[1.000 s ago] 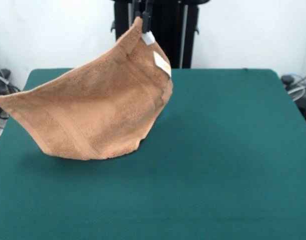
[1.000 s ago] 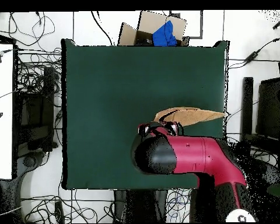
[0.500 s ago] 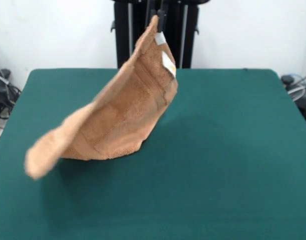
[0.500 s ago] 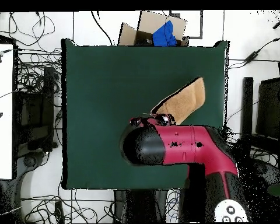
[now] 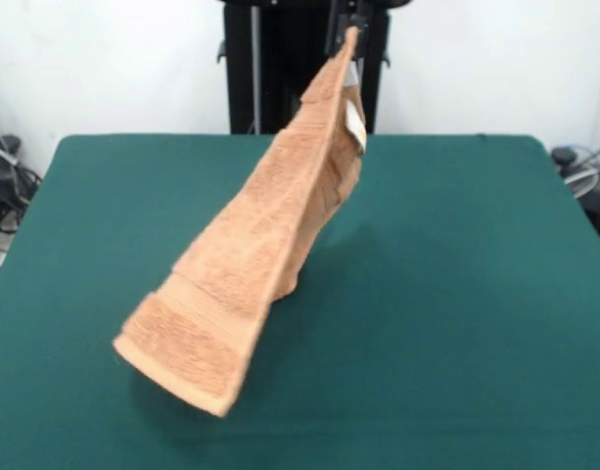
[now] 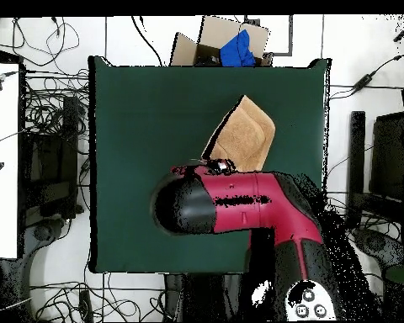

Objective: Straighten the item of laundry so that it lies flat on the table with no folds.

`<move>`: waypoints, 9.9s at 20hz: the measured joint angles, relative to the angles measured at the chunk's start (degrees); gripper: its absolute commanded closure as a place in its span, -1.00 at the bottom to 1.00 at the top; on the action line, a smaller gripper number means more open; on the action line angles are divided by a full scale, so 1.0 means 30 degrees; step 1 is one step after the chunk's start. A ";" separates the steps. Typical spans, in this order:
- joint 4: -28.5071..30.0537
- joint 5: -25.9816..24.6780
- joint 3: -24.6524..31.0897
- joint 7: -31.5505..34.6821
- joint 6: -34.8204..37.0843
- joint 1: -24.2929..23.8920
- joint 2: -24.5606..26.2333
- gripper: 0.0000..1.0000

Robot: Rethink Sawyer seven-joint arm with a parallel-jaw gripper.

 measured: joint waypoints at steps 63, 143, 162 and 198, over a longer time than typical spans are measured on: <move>-0.3111 0.7532 -0.6892 0.2084 -0.7293 1.0323 1.0026 1.00; -0.6331 2.0825 -1.2942 0.5165 -0.8880 1.5921 1.3274 -1.00; -0.3377 1.5056 -1.0701 0.5165 -1.0213 1.0431 1.0435 1.00; -0.1181 0.8623 -0.7689 0.5165 -1.0573 0.6912 1.0003 1.00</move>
